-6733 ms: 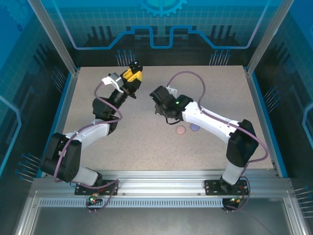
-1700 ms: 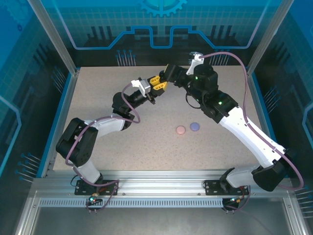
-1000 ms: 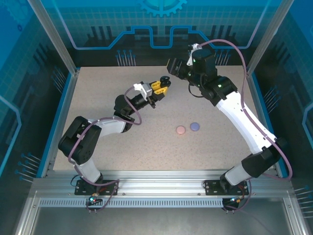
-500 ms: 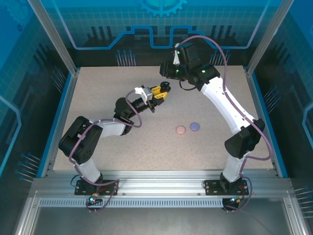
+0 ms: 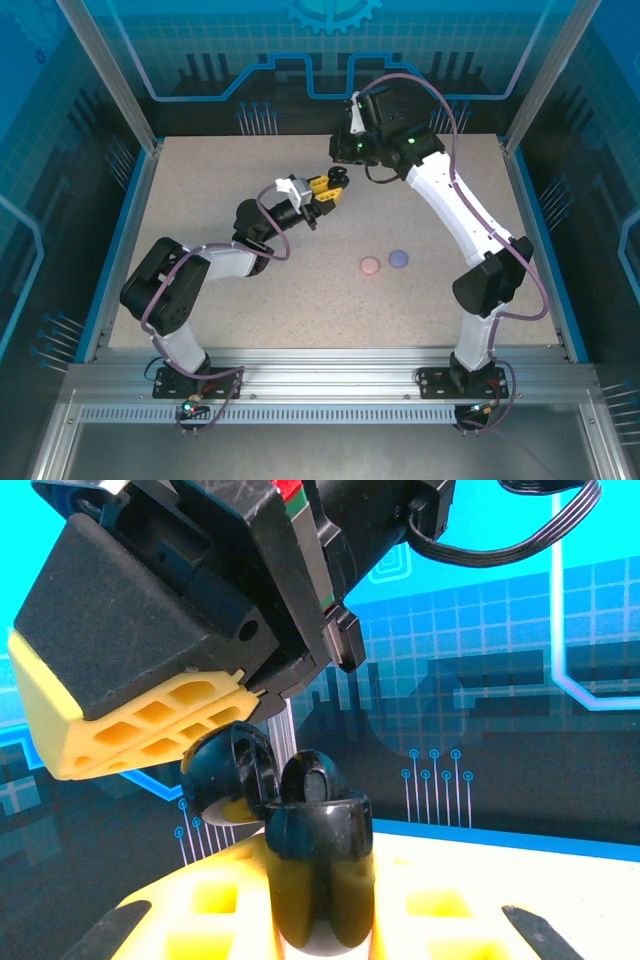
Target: Insert wireless bluetooth earbuds into charging case
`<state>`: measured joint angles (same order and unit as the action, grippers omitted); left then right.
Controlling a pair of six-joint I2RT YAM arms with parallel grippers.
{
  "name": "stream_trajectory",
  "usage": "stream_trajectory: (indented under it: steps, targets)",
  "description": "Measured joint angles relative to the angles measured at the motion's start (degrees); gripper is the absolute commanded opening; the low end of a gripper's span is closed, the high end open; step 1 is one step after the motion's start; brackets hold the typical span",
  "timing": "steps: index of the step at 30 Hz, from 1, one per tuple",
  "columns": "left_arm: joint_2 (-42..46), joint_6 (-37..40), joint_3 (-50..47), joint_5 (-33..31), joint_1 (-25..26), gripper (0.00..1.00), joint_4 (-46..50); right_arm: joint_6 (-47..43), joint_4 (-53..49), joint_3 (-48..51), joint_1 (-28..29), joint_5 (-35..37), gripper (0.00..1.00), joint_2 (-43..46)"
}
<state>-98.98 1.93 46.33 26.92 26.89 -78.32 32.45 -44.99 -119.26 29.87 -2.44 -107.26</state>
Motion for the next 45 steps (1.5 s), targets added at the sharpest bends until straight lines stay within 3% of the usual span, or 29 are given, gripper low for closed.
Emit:
stream_trajectory:
  steps: [25, 40, 45]
  targets:
    - [-0.3, 0.1, 0.0, 0.5, 0.0, 0.00, 0.7, -2.4, -0.6, 3.6, 0.3, -2.1, 0.00, 1.1]
    - [-0.3, 0.2, 0.1, 1.0, -0.1, 0.00, 0.4, -2.5, 0.5, 11.2, 1.4, -1.4, 0.00, 8.7]
    - [-0.3, 0.2, 0.1, 0.7, -0.2, 0.00, 0.4, -2.3, 0.3, 11.7, 1.7, -0.7, 0.06, 11.3]
